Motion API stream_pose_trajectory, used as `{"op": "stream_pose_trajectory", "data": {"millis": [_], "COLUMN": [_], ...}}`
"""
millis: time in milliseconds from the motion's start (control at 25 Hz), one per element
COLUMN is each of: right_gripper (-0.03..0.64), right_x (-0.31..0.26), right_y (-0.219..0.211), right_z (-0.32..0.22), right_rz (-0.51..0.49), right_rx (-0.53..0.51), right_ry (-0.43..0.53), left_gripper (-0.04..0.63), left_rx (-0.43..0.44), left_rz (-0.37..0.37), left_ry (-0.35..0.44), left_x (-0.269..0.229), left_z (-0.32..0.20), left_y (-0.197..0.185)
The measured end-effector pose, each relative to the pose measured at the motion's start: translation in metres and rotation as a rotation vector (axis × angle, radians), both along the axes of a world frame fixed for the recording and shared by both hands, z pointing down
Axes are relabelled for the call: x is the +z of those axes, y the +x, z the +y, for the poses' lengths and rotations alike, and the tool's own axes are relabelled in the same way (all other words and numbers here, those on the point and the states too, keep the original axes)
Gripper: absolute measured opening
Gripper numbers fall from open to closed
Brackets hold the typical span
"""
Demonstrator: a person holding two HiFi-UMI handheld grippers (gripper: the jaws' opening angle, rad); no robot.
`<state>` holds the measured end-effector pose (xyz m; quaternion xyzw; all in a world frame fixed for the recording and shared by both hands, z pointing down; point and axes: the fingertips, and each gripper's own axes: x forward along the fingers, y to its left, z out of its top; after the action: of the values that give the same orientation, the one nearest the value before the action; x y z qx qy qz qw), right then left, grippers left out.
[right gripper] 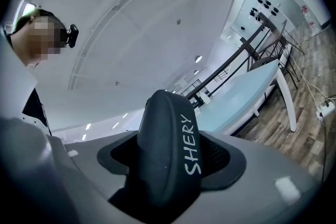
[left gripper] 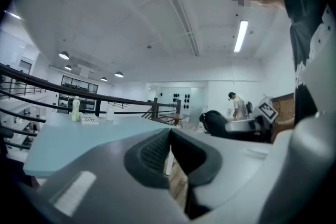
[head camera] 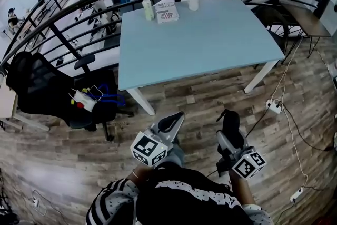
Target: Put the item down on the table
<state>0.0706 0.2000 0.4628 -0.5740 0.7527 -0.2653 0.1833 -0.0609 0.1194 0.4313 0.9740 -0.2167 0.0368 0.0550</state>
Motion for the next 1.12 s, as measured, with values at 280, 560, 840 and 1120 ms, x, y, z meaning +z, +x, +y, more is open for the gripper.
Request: {"op": "stream_pose_trajectory", "data": {"millis": [280, 560, 840, 1120], "right_gripper": [0.344, 0.344, 0.344, 0.344], "right_x": [-0.009, -0.023, -0.024, -0.023], "right_y": [0.006, 0.006, -0.021, -0.055], "right_z": [-0.052, -0.105, -0.179, -0.250], "right_rz": [0.007, 0.038, 0.040, 0.014], "right_rx": [0.015, 0.025, -0.016, -0.076], "right_ry": [-0.011, -0.026, -0.037, -0.034], "left_gripper": [0.000, 0.000, 0.000, 0.000], "left_rx": [0.037, 0.030, -0.124, -0.210], "left_rz": [0.018, 0.042, 0.030, 0.018], "left_ry": [-0.038, -0.033, -0.032, -0.039], "left_x": [0.004, -0.007, -0.002, 0.000], "left_z": [-0.042, -0.092, -0.171, -0.237], "left_y": [0.009, -0.003, -0.073, -0.114]}}
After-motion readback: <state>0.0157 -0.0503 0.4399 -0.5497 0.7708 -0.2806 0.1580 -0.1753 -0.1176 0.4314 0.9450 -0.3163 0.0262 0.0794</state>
